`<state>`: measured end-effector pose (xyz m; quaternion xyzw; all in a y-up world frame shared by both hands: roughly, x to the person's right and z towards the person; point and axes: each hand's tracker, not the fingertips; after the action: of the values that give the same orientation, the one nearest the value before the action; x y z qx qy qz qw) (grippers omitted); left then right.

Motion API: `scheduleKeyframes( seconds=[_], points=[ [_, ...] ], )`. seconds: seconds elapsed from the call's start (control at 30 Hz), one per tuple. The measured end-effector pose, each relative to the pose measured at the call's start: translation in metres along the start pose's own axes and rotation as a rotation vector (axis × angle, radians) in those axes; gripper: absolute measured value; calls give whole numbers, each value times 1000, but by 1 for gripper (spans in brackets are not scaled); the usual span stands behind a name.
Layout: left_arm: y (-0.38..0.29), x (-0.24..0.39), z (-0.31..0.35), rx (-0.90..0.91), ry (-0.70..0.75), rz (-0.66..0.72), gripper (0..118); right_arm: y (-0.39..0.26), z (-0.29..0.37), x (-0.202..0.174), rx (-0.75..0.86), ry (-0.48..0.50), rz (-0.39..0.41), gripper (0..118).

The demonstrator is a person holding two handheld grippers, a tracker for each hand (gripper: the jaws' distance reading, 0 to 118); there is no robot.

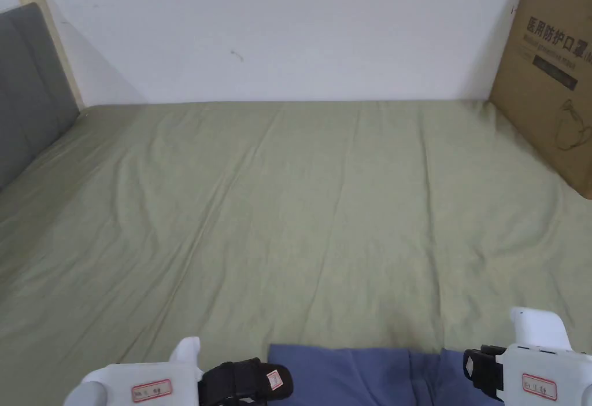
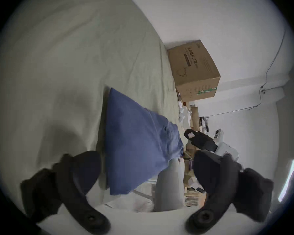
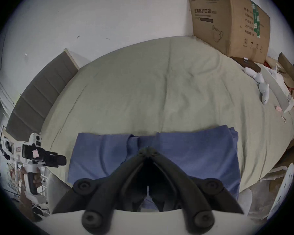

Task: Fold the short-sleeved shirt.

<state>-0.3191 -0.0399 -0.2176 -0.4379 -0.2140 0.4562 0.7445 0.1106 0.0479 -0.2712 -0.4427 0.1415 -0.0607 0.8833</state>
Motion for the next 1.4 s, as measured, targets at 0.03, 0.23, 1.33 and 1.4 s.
scheduleKeyframes(
  seconds=[0.03, 0.23, 1.33, 1.4],
  points=[
    [0, -3, -6, -4, -13, 16, 114, 0, -2, -4, -7, -5, 9, 0],
    [8, -39, -25, -20, -37, 124, 113, 1, -10, -14, -31, 13, 22, 0],
    [74, -90, 138, -47, 201, 0, 9, -3, -17, -21, -85, -36, 46, 0],
    [78, -100, 161, -27, 230, 45, 9, -6, -19, -24, -86, -32, 49, 0]
  ],
)
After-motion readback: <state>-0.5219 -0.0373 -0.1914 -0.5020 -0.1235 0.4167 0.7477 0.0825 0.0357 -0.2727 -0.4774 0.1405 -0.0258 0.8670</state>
